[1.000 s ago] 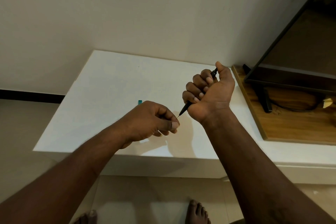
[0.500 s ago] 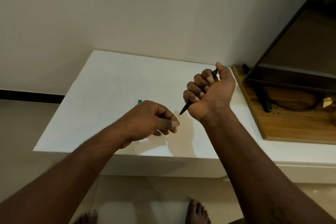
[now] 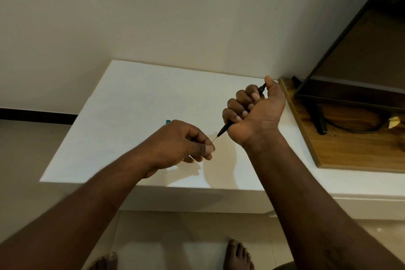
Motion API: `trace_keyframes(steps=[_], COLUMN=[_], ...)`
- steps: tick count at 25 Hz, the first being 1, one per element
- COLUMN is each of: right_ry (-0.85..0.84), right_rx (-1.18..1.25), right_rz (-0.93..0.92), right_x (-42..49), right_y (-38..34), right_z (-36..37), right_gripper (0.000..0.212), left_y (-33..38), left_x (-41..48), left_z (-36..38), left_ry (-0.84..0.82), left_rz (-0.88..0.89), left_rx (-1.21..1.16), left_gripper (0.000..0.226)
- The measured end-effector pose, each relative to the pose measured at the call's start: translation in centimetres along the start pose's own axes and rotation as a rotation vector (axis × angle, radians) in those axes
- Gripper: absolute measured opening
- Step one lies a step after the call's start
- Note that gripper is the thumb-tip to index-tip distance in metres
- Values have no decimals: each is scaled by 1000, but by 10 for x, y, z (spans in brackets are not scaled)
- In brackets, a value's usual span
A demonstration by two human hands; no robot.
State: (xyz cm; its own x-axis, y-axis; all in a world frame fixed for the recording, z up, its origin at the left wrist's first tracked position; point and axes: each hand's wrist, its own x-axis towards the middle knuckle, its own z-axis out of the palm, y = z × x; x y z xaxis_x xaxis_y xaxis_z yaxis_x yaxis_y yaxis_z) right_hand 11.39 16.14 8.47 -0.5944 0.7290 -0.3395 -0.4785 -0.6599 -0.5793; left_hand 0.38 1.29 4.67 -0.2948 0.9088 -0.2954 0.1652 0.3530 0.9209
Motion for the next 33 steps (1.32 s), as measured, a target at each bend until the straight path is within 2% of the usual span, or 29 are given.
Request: trace_keyframes(steps=[8, 13, 18, 33], right_ry=[28, 34, 27, 19], right_rx=[62, 57, 55, 26], right_rz=[-12, -25, -28, -60], right_x=[5, 6, 5, 3], right_y=[-5, -5, -4, -5], right_z=[-7, -7, -7, -2], right_gripper=[56, 54, 54, 51], left_y=[-2, -3, -1, -1], left_x=[0, -2, -3, -3], left_z=[-10, -15, -18, -18], left_ry=[-6, -51, -169, -203], left_rz=[-76, -240, -341, -373], left_rx=[-21, -331, -543, -545], left_gripper=[9, 22, 47, 60])
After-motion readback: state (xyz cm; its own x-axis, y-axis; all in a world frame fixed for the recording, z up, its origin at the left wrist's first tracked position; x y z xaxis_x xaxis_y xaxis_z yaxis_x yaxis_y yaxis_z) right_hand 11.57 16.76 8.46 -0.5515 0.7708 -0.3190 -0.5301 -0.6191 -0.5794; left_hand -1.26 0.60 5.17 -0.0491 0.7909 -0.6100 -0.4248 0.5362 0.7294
